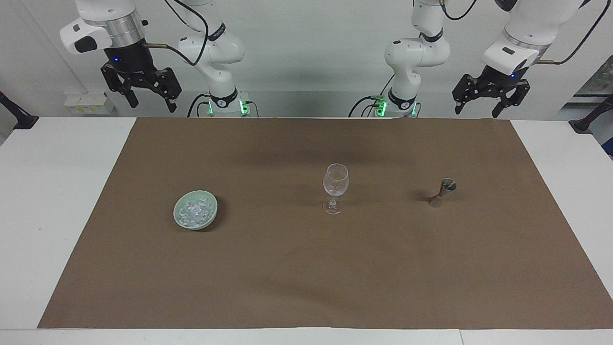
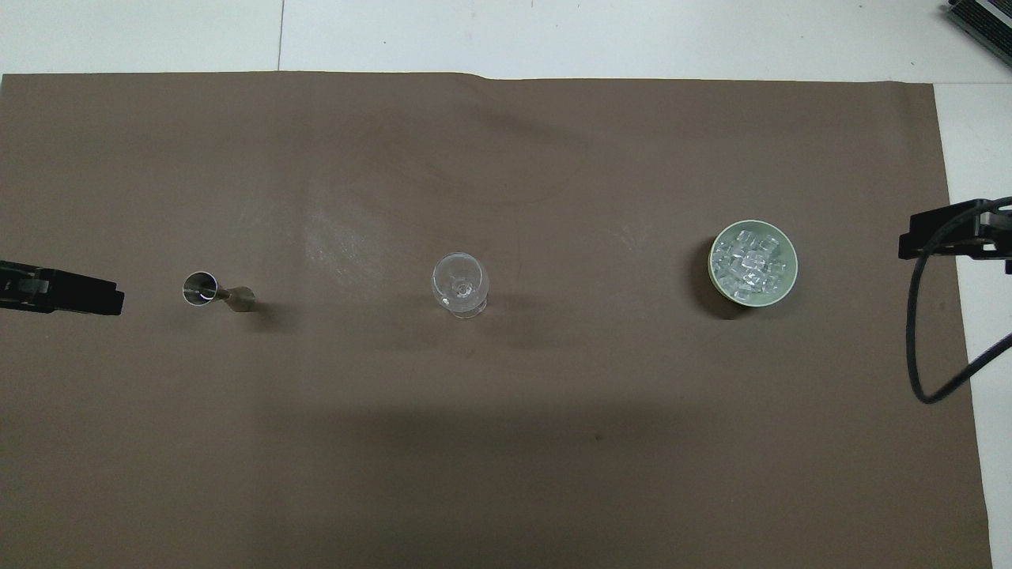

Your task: Pour wine and add ice with both arms

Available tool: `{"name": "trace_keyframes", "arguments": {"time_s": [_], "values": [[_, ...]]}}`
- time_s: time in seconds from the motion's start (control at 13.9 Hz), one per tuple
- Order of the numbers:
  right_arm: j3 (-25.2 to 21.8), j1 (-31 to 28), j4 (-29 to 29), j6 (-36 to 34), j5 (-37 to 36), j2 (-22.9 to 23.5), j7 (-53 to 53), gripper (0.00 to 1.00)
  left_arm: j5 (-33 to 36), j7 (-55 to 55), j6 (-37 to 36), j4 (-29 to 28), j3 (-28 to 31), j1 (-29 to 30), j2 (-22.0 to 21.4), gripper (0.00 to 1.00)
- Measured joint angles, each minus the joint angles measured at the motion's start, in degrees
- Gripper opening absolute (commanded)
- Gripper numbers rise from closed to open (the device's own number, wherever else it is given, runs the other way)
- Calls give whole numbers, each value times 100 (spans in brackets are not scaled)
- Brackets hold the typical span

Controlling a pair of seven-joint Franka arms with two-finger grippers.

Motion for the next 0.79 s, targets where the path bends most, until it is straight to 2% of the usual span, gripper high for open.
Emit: {"name": "trace_keyframes", "arguments": {"time_s": [0.79], "values": [[0, 0, 0, 0, 0, 0, 0, 100, -73, -2144, 15, -263, 25, -19, 79, 100]]}}
